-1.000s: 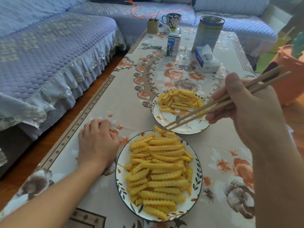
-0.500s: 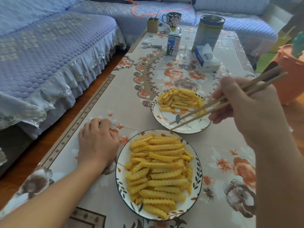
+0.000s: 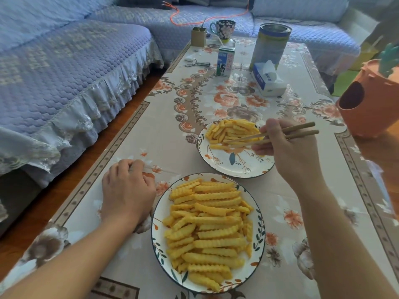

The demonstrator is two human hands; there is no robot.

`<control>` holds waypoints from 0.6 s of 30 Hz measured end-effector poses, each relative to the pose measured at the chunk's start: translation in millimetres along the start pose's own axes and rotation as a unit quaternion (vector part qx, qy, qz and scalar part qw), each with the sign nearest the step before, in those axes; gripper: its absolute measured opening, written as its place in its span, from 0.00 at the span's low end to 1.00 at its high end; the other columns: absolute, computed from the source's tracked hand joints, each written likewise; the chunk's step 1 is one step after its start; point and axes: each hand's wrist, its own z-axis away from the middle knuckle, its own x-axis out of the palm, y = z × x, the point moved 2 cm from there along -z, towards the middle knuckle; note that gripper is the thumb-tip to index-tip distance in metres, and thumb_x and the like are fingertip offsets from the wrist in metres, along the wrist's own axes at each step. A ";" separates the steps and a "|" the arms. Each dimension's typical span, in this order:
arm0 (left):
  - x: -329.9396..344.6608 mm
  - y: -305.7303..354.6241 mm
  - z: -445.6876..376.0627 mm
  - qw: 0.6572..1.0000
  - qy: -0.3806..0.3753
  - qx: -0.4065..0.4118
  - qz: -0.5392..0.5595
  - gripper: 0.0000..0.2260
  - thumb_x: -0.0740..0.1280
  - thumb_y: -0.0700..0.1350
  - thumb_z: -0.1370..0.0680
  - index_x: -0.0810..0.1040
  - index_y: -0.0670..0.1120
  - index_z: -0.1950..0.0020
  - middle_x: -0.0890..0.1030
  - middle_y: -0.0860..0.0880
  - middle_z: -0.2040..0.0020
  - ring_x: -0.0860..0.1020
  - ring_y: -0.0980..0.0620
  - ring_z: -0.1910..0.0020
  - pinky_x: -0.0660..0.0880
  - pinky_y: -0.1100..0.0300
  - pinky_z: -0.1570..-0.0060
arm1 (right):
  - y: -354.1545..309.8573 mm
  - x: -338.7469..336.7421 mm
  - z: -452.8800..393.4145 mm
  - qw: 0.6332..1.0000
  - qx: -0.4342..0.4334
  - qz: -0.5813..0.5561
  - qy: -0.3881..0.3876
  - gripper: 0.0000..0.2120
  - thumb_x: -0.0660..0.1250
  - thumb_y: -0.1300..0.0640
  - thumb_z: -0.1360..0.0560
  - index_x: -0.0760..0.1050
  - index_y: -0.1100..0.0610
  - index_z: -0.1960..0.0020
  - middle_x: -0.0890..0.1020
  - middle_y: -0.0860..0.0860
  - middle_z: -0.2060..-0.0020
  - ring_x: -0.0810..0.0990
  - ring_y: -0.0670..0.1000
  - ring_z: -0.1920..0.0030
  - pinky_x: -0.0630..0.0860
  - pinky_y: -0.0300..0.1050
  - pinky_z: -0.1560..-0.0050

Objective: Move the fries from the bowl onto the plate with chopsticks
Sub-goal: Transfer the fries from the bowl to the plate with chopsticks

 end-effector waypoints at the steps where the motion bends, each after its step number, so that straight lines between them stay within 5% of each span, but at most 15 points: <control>1: -0.6 0.5 0.1 1.000 -0.001 0.001 0.001 0.16 0.59 0.47 0.25 0.78 0.45 0.42 0.77 0.42 0.43 0.73 0.40 0.43 0.72 0.42 0.42 | 1.5 0.7 -0.6 1.000 0.003 -0.002 -0.003 0.14 0.63 0.51 0.16 0.81 0.55 0.56 0.85 0.56 0.67 0.87 0.56 0.65 0.85 0.51 0.60; 8: 1.0 -1.2 0.1 1.000 0.000 -0.001 -0.001 0.12 0.64 0.43 0.24 0.79 0.44 0.41 0.77 0.42 0.43 0.73 0.40 0.43 0.72 0.42 0.41 | -16.9 -5.3 6.0 0.999 0.005 -0.049 -0.003 0.19 0.61 0.50 0.15 0.79 0.60 0.58 0.84 0.59 0.69 0.85 0.59 0.70 0.84 0.49 0.67; 18: 1.7 -0.7 0.4 1.000 0.009 0.000 0.001 0.11 0.64 0.43 0.24 0.78 0.44 0.43 0.77 0.42 0.44 0.73 0.40 0.44 0.71 0.42 0.42 | -74.5 13.3 49.0 0.973 0.022 -0.086 -0.215 0.23 0.63 0.44 0.25 0.78 0.65 0.61 0.81 0.61 0.74 0.83 0.61 0.74 0.82 0.52 0.72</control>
